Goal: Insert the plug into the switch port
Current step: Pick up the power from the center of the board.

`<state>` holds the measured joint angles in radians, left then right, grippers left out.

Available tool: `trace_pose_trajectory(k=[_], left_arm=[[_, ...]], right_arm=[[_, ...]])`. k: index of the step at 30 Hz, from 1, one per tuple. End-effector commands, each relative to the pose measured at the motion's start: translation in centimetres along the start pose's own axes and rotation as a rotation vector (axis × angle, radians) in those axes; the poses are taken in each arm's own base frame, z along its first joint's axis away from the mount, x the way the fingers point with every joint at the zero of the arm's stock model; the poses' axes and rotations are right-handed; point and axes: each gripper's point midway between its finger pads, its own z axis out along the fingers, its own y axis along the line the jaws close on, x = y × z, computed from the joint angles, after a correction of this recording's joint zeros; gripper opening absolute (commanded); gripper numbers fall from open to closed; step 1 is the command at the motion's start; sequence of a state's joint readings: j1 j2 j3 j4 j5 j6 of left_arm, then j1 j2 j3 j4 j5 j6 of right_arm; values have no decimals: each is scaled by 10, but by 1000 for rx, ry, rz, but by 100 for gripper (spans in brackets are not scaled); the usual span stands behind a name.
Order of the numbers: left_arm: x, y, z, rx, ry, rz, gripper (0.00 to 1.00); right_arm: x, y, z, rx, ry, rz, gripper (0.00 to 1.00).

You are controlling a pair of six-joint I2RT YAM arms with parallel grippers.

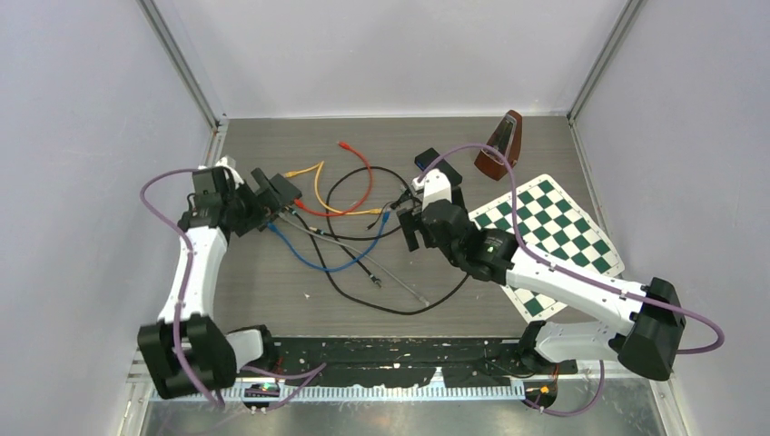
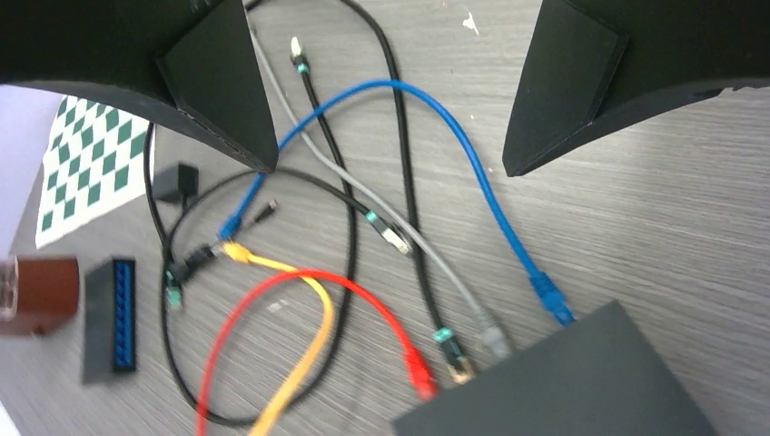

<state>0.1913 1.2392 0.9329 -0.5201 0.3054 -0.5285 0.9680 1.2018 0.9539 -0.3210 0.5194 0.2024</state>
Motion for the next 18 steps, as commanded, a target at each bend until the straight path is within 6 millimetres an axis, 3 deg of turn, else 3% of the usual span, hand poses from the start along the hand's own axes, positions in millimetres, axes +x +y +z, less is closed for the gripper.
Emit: trace_pose_trajectory(k=[1,5,10,15,18], left_arm=[[31,-25,-36,108,28,182,100],[65,-50,-67,238,49,312,100],[92,-76,-107,381,10,473,100],[108,-76,-110,429,-21,543,100],[128,-81,-104,514,49,549,100]], right_arm=[[-33,-33,-8,114,-90,109,95],[-38,-52,5,154,-62,72,97],[-56,-87,21,268,-33,88,98],[-55,-112,52,313,27,64,99],[-63,-138,72,336,46,65,100]])
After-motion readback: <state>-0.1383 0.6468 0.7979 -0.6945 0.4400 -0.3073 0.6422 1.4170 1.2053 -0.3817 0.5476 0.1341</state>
